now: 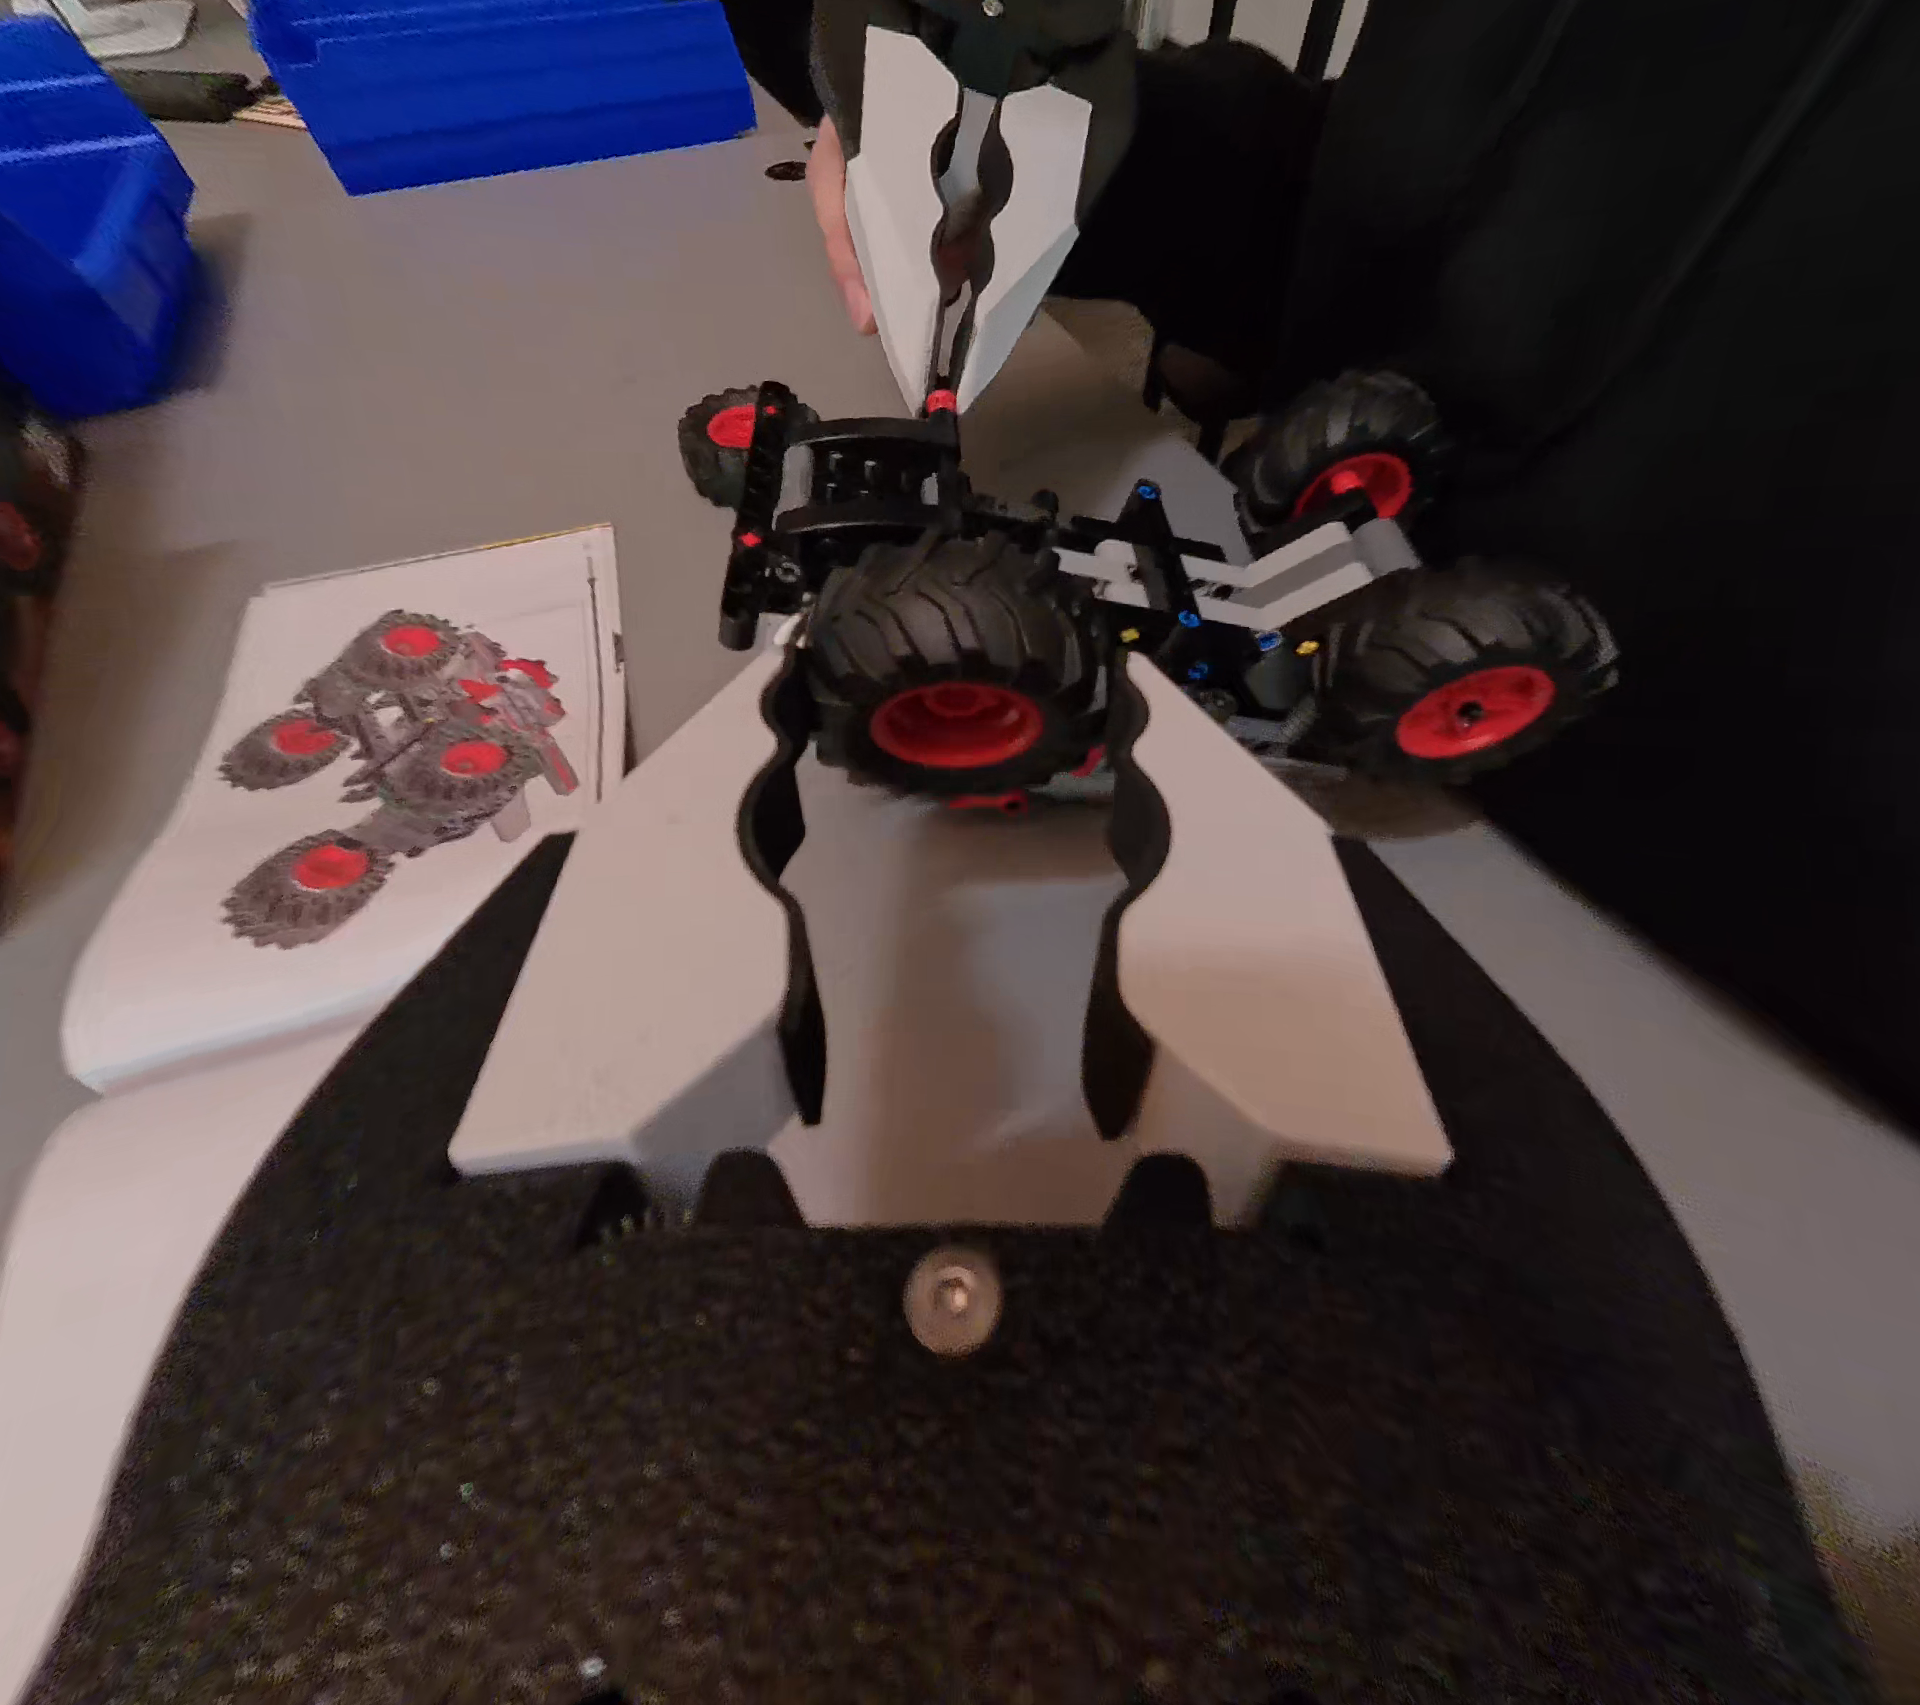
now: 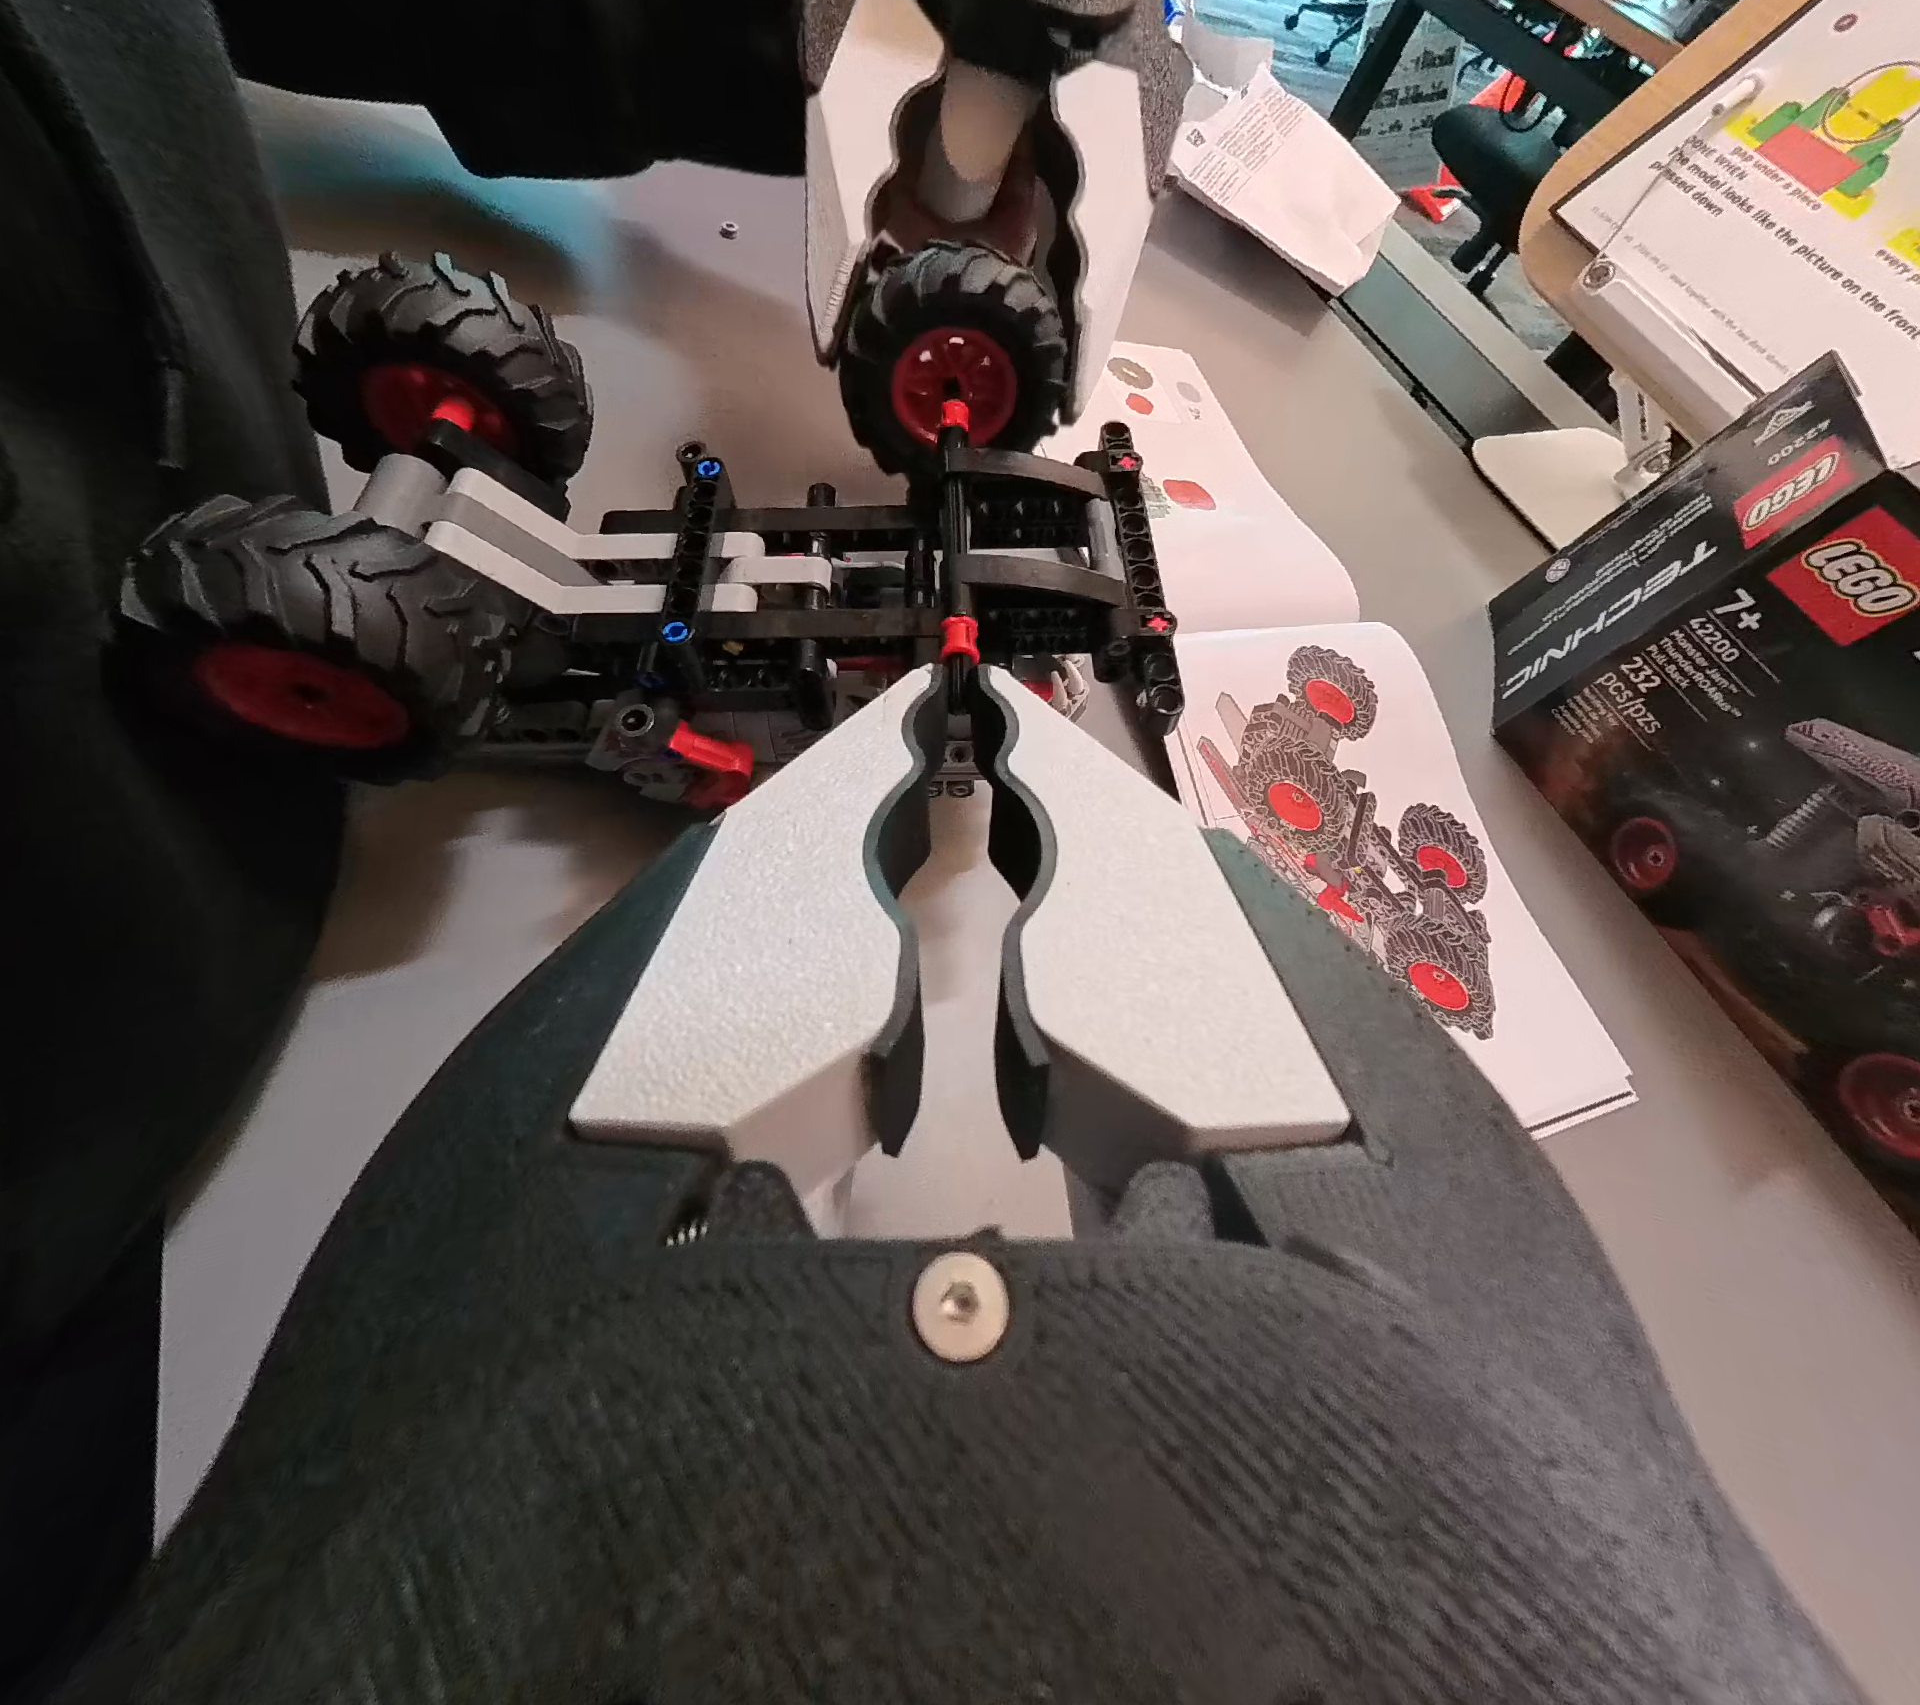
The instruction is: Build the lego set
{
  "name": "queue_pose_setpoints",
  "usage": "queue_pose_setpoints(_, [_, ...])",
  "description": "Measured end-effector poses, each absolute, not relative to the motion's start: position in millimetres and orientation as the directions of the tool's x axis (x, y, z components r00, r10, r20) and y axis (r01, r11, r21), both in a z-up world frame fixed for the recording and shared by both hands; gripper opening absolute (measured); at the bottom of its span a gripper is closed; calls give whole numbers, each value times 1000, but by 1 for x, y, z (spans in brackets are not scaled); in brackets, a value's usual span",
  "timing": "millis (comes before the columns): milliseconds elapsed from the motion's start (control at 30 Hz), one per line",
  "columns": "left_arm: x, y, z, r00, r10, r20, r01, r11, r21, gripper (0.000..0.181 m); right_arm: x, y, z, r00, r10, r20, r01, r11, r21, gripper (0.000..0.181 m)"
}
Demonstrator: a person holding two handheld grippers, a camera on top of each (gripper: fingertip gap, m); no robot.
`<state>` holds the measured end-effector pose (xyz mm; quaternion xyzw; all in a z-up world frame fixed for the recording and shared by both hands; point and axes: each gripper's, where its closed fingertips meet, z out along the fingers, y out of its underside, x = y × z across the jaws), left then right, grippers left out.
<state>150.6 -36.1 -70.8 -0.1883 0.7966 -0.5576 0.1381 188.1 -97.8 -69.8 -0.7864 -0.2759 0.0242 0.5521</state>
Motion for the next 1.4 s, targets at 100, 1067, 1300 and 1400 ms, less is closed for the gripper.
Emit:
queue_pose_setpoints(100, [153, -35, -71, -883, -458, -105, -89, 381, -920, 55, 189, -97, -70, 848, 462, 262, 405, -245, -881, 3])
queue_pose_setpoints(1067, [152, -31, -64, -753, -482, -449, 181, 504, -845, 55, 188, -92, -69, 864, 473, 173, 322, -255, -912, 2])
queue_pose_setpoints(1300, [154, -28, -68, -814, -504, -287, 87, 383, -919, 54, 189, -92, -69, 861, 479, 171, 321, -253, -913, 3])
queue_pose_setpoints(1400, [154, -28, -69, -834, -497, -241, 57, 356, -933, 54, 189, -92, -69, 862, 479, 167, 317, -251, -914, 3])
